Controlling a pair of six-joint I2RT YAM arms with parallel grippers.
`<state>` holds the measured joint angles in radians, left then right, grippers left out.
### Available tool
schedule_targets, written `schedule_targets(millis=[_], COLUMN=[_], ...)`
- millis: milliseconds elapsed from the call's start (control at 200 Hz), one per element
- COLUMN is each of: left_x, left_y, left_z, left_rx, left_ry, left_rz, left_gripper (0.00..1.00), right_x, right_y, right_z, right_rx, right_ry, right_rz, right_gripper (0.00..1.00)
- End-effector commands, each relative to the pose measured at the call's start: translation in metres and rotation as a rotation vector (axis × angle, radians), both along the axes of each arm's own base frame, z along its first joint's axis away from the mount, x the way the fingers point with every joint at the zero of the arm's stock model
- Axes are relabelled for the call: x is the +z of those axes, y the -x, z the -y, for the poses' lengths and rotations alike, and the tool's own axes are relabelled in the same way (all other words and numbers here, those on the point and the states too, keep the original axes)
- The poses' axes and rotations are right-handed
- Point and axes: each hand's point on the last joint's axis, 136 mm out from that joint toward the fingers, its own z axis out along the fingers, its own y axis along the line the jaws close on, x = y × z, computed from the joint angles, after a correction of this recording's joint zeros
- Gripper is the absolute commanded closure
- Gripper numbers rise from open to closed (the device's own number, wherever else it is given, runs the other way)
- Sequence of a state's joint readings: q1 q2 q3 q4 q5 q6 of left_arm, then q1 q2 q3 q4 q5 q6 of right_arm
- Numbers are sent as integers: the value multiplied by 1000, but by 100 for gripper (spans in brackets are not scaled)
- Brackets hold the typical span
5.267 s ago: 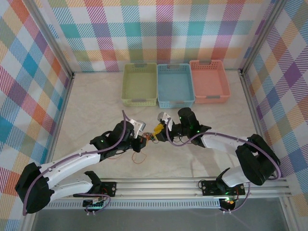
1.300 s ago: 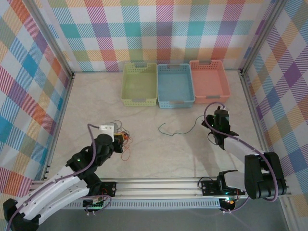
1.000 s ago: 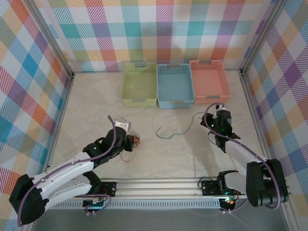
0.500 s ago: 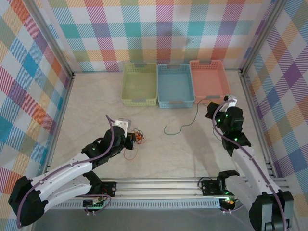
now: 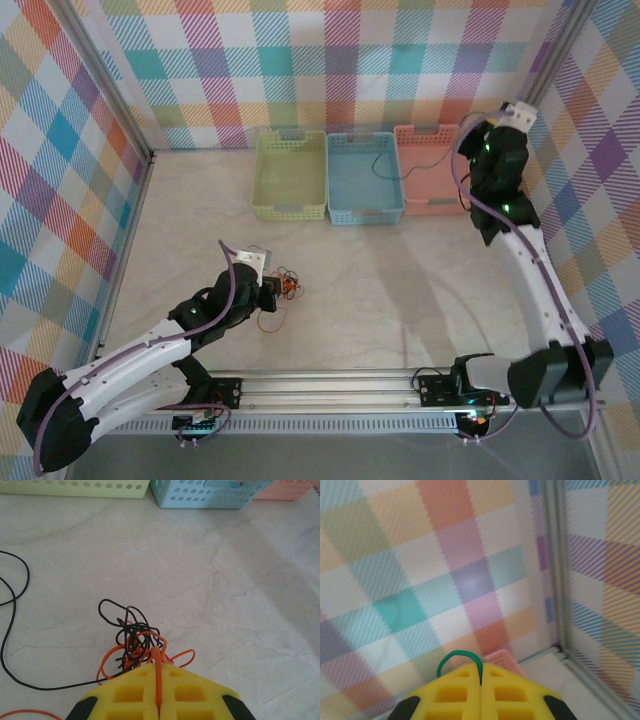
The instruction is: Untangle the cables
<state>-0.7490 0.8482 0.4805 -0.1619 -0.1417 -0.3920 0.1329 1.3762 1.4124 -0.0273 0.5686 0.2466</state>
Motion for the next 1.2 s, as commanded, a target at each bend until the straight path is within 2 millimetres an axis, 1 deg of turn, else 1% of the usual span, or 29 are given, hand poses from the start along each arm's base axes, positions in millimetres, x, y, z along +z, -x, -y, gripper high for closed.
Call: schedule_targets(millis=[0, 85, 155, 270, 315, 390, 535, 615, 665, 725, 735, 780, 815, 845, 890, 930, 1030, 1090, 1195], left_x=[-1, 2, 5, 5, 4, 3, 4, 3, 3, 4, 4, 4, 4, 4, 4, 4, 5, 6, 6], left_y=[1, 3, 3, 4, 4, 4, 3, 3, 3, 3, 4, 4, 4, 4, 4, 4, 5, 5, 5], left_z=[-6, -8, -9, -10, -10, -10, -10, -10, -11, -10, -10, -10, -10, -10, -10, -10, -9, -9, -10], left_rx=[9, 9, 12, 14, 13, 13, 16, 15, 15, 11, 11, 12, 12, 13, 12, 10, 7, 8, 9], left_ry=[-6, 1, 4, 8, 4, 0, -3, -5, -7, -3, -2, -3, -4, -2, -2, -1, 5, 7, 8], left_rz=[12, 21, 29, 31, 28, 27, 29, 28, 27, 27, 27, 26, 27, 28, 26, 26, 26, 28, 28], left_gripper=[100, 100, 100, 100, 100, 100, 100, 100, 100, 100, 100, 100, 100, 100, 100, 100, 100, 100, 100], right_x=[-1, -7, -17, -41, -56, -83, -136, -163, -180, -199, -204, -217, -223, -225, -229, -227, -219, -211, -196], right_y=[-19, -43, -62, -93, -105, -126, -144, -141, -140, -136, -137, -134, -130, -126, -122, -117, -96, -84, -65], right_z=[40, 48, 49, 52, 50, 43, 29, 30, 31, 30, 27, 22, 20, 19, 14, 11, 9, 9, 6], right_rx=[-232, -264, -271, -299, -294, -261, -210, -244, -254, -263, -243, -219, -206, -198, -166, -140, -119, -104, -62], right_ry=[86, 107, 122, 128, 119, 85, -13, -82, -107, -122, -134, -158, -162, -169, -177, -179, -206, -219, -237], right_rz=[-58, -82, -95, -144, -162, -212, -298, -344, -381, -421, -431, -448, -462, -470, -480, -493, -498, -484, -457], right_gripper=[100, 100, 100, 98, 98, 99, 100, 100, 94, 93, 93, 92, 90, 88, 81, 75, 63, 60, 59])
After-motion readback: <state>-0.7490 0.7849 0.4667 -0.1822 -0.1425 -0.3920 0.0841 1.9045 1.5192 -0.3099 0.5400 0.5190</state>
